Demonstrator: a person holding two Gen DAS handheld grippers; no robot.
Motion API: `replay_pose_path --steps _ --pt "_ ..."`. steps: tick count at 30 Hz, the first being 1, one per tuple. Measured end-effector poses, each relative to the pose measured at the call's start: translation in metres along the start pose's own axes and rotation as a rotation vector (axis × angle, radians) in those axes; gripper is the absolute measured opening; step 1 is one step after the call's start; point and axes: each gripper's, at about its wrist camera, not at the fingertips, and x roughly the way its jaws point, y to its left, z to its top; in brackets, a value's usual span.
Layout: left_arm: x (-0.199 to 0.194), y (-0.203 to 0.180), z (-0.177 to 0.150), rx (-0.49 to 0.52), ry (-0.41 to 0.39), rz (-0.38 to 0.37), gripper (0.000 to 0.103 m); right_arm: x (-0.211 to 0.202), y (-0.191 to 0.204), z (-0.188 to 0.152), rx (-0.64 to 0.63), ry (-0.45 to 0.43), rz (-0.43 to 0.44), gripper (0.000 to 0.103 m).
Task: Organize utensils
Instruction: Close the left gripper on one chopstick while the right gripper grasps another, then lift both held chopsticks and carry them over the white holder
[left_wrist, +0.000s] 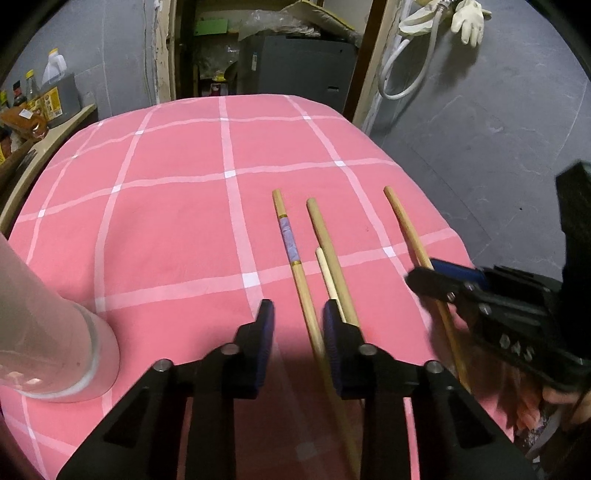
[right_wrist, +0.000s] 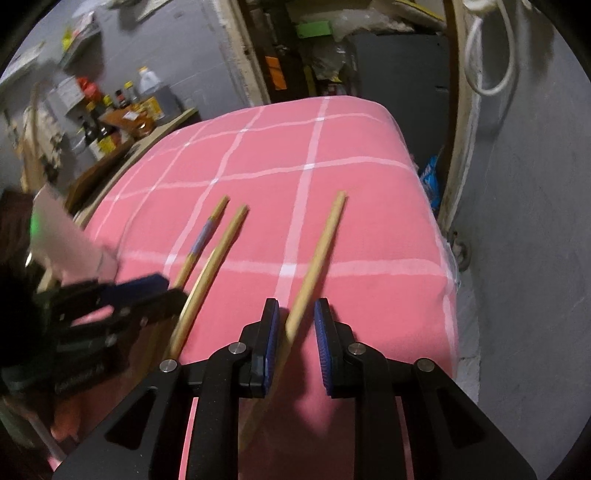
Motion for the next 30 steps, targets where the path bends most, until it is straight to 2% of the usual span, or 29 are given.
replay_pose_path --steps 7,13,20,25,30 --pt "0.002 0.002 0.005 -0.023 0.029 -0.039 0.008 0.008 0.004 0.010 0.015 0.025 -0.018 0.018" --pt "-0.002 0.011 0.004 -0.082 0.042 -0.086 0.004 0.004 -0.003 0.006 0.107 0.032 0.049 0.006" --pt "-0.021 0.010 -0.009 -0.084 0.017 -0.112 0.004 -0.014 -0.001 -0.008 0.163 -0.012 0.110 0.005" --pt "-0.044 0.010 -0.018 -0.084 -0.060 -0.123 0.004 -0.041 0.007 -0.022 0.170 -0.116 0.166 0.005" --pt "-0.082 0.007 -0.030 -0.071 -0.227 -0.127 0.004 -0.074 0.027 -0.035 0.127 -0.330 0.241 0.005"
